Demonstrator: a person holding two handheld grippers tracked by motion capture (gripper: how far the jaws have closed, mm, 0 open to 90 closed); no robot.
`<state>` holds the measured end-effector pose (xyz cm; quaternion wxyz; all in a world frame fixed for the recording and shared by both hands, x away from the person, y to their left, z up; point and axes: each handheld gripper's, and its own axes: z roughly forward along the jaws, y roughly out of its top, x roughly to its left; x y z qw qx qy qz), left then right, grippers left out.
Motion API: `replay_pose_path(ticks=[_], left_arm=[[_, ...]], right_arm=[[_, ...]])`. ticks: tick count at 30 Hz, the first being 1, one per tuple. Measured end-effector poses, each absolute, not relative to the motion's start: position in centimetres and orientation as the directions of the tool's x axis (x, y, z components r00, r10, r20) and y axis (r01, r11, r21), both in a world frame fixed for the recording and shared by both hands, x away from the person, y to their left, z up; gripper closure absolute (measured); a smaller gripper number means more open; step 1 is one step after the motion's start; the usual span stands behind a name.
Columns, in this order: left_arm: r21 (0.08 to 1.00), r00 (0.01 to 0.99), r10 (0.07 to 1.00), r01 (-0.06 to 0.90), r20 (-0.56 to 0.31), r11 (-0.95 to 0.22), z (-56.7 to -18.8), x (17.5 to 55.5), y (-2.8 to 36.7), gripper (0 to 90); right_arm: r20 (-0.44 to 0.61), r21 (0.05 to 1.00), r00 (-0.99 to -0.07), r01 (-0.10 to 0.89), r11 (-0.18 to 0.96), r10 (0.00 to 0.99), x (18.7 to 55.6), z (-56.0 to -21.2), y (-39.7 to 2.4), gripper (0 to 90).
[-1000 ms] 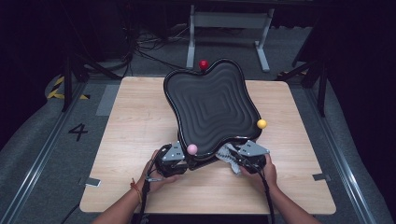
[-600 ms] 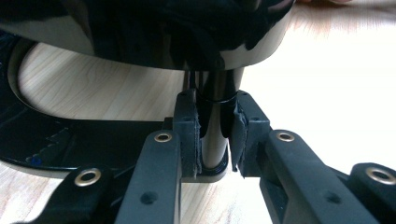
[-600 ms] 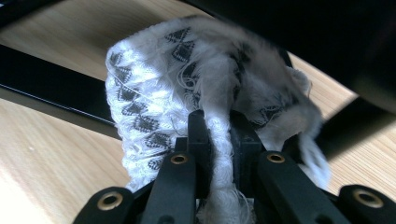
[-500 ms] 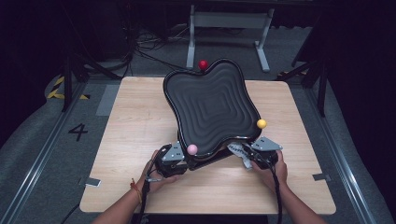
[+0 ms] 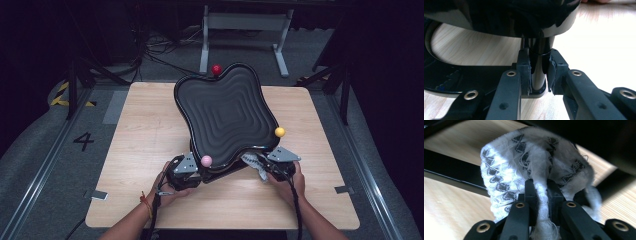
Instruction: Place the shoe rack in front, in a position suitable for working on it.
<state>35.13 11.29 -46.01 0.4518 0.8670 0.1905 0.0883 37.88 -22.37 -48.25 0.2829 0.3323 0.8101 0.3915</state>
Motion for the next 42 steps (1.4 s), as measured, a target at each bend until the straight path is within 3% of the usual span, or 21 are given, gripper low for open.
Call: replay_pose_path(ticks=[13,25,32,42], left_arm=[[0.820,0.915,0.403,0.244,-0.018,-0.518,-46.1,35.2,11.3,74.5],[0.821,0.922,0.386,0.232,-0.015,-0.521,-46.1,35.4,11.3,74.5],[0.828,0.923,0.385,0.231,-0.020,-0.510,-46.3,35.4,11.4,74.6],[0.838,0.919,0.394,0.237,-0.029,-0.491,-46.5,35.6,10.7,74.5]], right_arm=[[-0.242,0.809,-0.707,0.231,0.541,0.665,36.3,-48.2,-17.6,82.2],[-0.190,0.817,-0.794,0.198,0.542,0.577,34.9,-48.1,-14.2,82.4],[-0.221,0.807,-0.821,0.149,0.571,0.526,33.7,-48.3,-12.8,82.2],[-0.224,0.803,-0.817,0.154,0.576,0.531,34.3,-48.1,-13.2,82.2]])
